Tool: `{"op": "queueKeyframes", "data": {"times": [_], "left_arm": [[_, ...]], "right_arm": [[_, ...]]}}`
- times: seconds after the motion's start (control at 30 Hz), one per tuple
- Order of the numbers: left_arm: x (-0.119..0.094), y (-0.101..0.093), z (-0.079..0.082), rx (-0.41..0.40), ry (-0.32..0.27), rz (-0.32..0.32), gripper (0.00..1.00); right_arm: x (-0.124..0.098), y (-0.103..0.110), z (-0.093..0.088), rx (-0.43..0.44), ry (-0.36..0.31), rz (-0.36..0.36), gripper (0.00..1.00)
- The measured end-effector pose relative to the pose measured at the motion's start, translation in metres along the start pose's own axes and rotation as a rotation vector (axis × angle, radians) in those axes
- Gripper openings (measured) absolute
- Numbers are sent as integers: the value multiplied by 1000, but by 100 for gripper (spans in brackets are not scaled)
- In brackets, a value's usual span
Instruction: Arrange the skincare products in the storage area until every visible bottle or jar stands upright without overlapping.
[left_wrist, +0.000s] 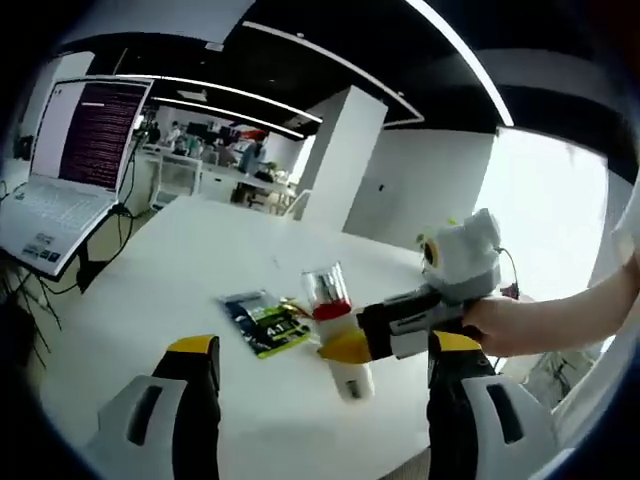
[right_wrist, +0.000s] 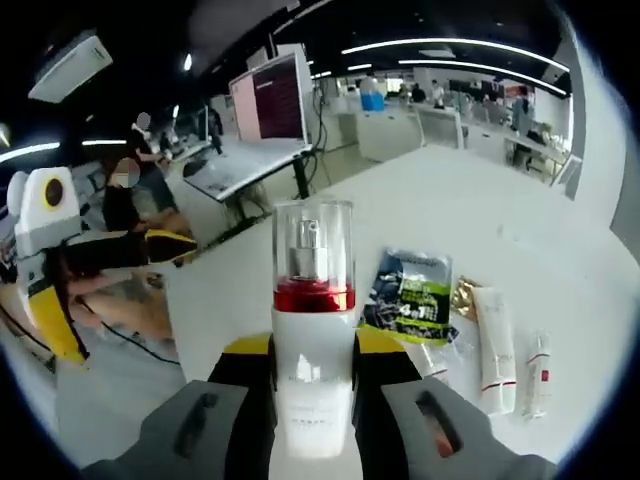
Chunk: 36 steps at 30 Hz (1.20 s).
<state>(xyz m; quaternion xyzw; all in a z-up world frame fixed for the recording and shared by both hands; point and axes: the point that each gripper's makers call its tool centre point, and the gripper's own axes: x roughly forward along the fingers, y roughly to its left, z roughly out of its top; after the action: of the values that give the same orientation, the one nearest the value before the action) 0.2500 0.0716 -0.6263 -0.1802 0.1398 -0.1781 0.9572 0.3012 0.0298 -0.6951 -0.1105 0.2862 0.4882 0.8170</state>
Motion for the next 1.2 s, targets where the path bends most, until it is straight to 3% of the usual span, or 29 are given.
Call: {"op": "queueKeyframes", "data": {"times": [0.1,0.33,0.53,0.93,1.07,1.13,1.2], "left_arm": [[2,-10,10,-20,-11,-18,73],[1,-24,16,-87,-14,-32,66],[3,-39,13,-87,6,-37,60],[3,-53,11,-69,18,-11,52],[0,-55,16,-45,-14,1,43],[-1,-59,18,-42,-21,-9,33],[-2,-53,19,-14,-33,23,29]], "right_arm": [[-10,7,6,-21,-32,-4,27],[-32,30,19,-95,-82,26,27],[-49,47,29,-126,-140,26,27],[-64,73,40,-190,-188,54,27],[-66,79,41,-191,-199,68,27],[-63,84,41,-218,-198,79,27],[-66,85,41,-212,-203,75,27]]}}
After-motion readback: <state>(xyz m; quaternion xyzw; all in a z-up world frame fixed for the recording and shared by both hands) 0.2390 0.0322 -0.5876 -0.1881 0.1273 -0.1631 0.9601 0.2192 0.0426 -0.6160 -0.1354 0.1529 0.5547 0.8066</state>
